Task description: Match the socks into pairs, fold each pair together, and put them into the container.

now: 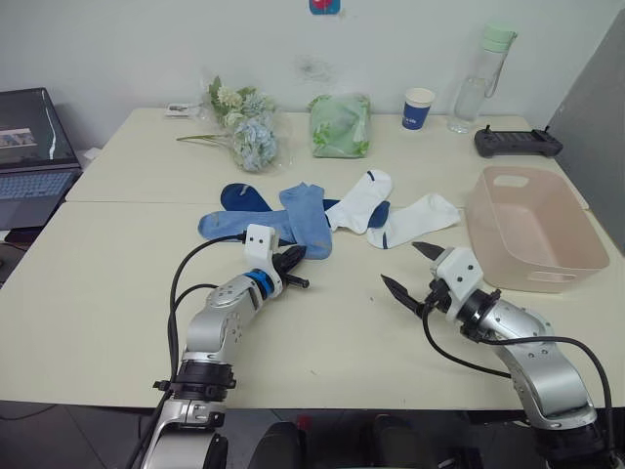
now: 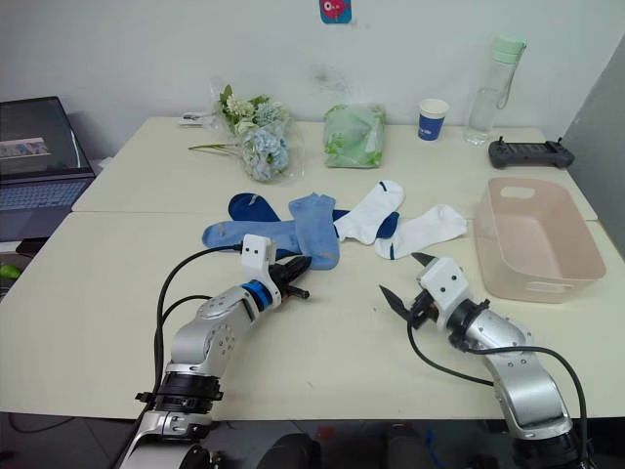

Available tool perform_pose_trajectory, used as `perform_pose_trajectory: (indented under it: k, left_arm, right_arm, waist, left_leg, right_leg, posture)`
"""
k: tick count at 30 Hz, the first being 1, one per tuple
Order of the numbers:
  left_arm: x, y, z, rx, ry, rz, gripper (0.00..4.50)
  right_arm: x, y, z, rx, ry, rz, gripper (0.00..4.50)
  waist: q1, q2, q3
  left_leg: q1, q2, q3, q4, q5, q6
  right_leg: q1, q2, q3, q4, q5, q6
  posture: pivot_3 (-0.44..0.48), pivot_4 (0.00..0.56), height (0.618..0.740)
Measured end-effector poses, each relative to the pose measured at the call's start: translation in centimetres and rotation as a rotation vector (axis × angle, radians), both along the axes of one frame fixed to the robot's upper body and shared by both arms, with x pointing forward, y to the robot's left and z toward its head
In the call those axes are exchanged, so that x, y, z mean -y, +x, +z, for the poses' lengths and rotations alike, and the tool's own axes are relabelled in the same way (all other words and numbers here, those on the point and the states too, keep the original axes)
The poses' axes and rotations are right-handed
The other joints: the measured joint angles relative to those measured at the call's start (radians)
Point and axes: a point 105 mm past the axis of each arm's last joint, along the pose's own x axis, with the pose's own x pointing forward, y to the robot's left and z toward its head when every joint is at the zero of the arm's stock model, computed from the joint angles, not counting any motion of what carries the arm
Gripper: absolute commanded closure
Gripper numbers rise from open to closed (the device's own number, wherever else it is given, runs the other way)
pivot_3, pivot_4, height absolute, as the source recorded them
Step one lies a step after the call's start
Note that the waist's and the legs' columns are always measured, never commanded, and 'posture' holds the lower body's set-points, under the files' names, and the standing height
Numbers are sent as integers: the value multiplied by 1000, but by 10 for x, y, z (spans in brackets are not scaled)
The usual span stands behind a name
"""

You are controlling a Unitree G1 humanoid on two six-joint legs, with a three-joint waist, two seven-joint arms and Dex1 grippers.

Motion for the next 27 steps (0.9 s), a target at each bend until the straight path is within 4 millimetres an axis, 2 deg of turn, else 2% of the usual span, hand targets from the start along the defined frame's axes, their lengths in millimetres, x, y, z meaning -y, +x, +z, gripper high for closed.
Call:
perform_pose_trajectory:
  k: [5,10,15,20,23,26,27]
  left_arm:
    - [4,-13,5,-18,-48,-56,4479]
    - [8,-50,7,-93,-44,-241,4479]
    - [26,-87,14,-206,-140,-441,4479]
    - [23,-112,20,-329,-229,-548,4479]
    - [15,-125,18,-370,-173,-588,4479]
    - [13,-130,14,-391,-170,-596,3918]
    - [14,-132,15,-391,-181,-612,3579]
  right_arm:
    - [0,0,0,10,1,5,0]
    - [3,1,-4,3,-1,3,0]
    - [4,4,0,10,4,0,0]
    - [11,5,5,15,-18,10,0]
    - [12,3,2,-3,-22,21,0]
    - [11,1,0,-20,-19,30,0]
    - [10,1,-1,-25,-21,37,0]
  waist:
    - [-1,0,0]
    - [-3,0,0]
    - [-1,0,0]
    - [-3,0,0]
    - [-4,1,0]
    - [-3,1,0]
    - [-3,1,0]
  left_leg:
    - [0,0,0,0,0,0]
    - [0,0,0,0,0,0]
    - [0,0,-1,0,0,0]
    - [1,1,-1,0,0,1]
    - [1,0,-1,-1,0,1]
    - [1,0,-1,-1,0,1]
    - [1,0,-1,-1,0,2]
  right_leg:
    - [0,0,0,0,0,0]
    - [0,0,0,0,0,0]
    - [1,0,0,0,0,0]
    - [1,0,0,1,0,0]
    - [1,0,0,1,0,0]
    - [1,0,0,0,0,0]
    - [1,0,0,0,0,0]
  posture:
    - [0,150,740]
    - [0,150,740]
    - [0,150,740]
    - [0,150,740]
    - [0,150,740]
    - [0,150,740]
    - [0,150,740]
